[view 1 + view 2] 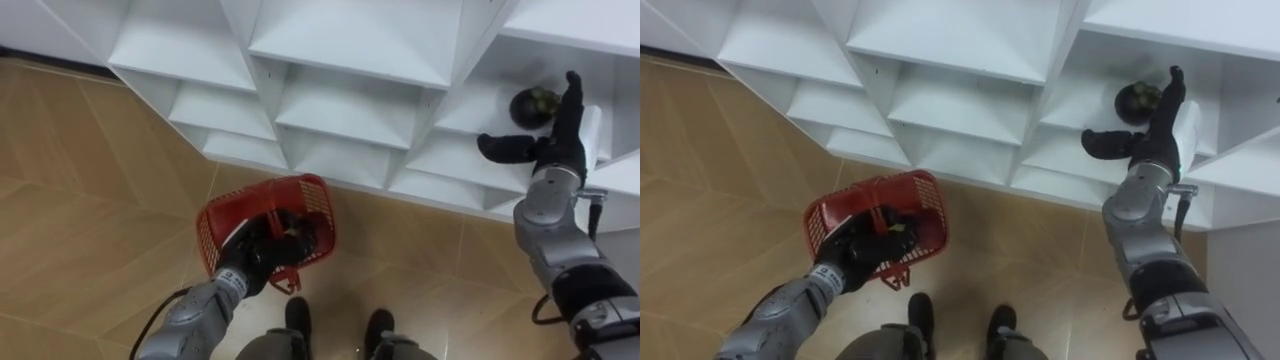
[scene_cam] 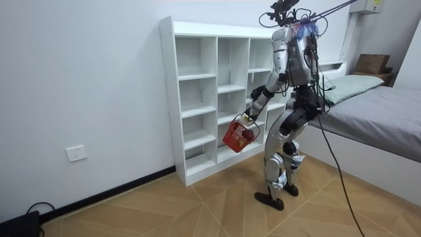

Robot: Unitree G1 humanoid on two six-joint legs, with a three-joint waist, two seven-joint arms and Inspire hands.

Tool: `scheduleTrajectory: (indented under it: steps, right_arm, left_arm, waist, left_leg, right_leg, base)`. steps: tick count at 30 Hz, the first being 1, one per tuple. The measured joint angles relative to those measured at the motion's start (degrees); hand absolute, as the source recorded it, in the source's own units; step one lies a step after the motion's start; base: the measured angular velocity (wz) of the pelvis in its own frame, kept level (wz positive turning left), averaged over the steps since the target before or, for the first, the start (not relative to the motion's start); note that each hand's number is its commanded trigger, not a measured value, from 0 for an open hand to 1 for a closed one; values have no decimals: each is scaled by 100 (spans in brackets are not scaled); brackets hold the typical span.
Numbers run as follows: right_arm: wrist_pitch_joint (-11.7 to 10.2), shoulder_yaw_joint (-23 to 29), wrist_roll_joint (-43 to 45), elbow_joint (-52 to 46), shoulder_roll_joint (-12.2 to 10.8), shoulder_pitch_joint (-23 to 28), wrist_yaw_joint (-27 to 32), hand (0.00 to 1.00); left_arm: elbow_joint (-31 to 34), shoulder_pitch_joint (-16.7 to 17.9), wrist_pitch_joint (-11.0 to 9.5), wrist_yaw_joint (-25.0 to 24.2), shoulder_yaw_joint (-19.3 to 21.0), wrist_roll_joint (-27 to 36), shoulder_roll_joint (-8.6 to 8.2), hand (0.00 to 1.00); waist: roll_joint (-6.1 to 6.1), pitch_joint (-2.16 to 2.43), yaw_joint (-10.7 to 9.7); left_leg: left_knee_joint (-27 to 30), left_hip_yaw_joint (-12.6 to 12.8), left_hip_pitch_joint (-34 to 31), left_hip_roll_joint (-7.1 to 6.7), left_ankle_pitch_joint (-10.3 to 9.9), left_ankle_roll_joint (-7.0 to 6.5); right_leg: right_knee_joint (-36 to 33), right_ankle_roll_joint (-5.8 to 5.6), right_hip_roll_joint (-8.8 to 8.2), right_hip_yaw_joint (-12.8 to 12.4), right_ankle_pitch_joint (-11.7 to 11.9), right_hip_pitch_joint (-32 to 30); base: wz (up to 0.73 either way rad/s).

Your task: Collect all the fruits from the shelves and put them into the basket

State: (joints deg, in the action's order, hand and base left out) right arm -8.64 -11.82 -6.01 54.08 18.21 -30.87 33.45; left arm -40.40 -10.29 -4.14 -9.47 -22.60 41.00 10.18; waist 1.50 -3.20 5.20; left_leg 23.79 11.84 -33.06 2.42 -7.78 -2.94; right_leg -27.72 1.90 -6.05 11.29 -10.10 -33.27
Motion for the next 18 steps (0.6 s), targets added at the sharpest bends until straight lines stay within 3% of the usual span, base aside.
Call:
scheduleTrajectory:
  steps: [18]
  right_arm:
    - [-1, -40, 5, 12, -1, -13, 81, 0]
  left_arm:
    - [0, -15, 0, 2, -15, -1, 2, 100]
  waist:
    - [-3, -4, 0]
  left_leg:
    - [21, -21, -36, 0, 0, 0]
  right_leg:
    - [-7, 0, -2, 18, -1, -16]
  base:
    - [0]
